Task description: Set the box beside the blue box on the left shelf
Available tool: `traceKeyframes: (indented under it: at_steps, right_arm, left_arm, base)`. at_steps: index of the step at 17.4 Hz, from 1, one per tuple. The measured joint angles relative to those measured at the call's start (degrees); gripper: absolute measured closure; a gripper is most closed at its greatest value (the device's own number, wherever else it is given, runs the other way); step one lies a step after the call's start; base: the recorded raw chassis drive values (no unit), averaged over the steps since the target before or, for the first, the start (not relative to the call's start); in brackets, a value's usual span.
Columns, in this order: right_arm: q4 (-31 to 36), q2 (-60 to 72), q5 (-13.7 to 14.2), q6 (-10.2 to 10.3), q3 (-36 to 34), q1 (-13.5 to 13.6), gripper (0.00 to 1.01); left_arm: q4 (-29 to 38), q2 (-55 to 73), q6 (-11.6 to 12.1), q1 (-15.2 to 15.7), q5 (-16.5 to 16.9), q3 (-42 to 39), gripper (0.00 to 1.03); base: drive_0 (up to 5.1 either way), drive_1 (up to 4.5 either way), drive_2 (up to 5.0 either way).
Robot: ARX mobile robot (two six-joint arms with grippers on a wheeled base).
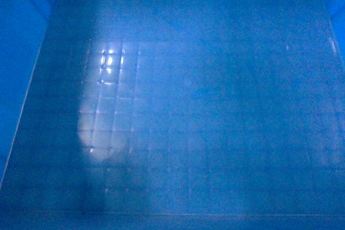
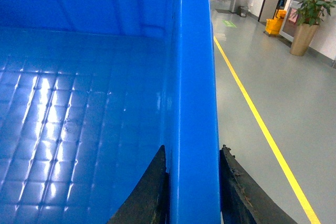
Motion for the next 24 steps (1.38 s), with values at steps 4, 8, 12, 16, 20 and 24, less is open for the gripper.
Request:
traceKeyframes:
  at_steps: [4, 8, 12, 16, 20, 24]
  right_arm:
    - [0.09, 0.0, 0.0, -0.02, 0.0, 0.04, 0.8]
    - [-0.11, 0.0, -0.02, 0.0, 0.0, 0.02, 0.8]
    - [-0.11, 0.0, -0.02, 0.0, 0.0, 0.02, 0.8]
    - [-0.11, 0.0, -0.02, 0.0, 0.0, 0.02, 0.8]
    - [-0.13, 0.02, 0.02, 0.0, 0.0, 0.02, 0.8]
    - [-0.13, 0.0, 0.02, 0.02, 0.0, 0.02, 0.8]
  left_arm:
    - [-0.11, 0.0, 0.11, 0.0, -0.11, 0.0, 0.84]
    - [-0.17, 0.0, 0.11, 0.0, -0.09, 0.0, 0.84]
    - [-0.2, 0.0, 0.11, 0.0, -0.09, 0.0, 0.84]
    - [-0.15, 0.0, 0.11, 0.0, -0.07, 0.0, 0.84]
    - [-0.22, 0.0, 0.11, 0.0, -0.09, 0.0, 0.84]
    - [-0.07, 0.0, 0.31, 0.0, -0.04, 0.0, 0.84]
  base:
    - [-0.1, 4.21, -4.4]
    - [-0.1, 4.21, -4.4]
    - [-0.1, 4.21, -4.4]
    - [-3.8, 2.81, 0.7]
    - [-5.1, 2.35, 2.3]
    - [-5.0, 2.42, 2.4]
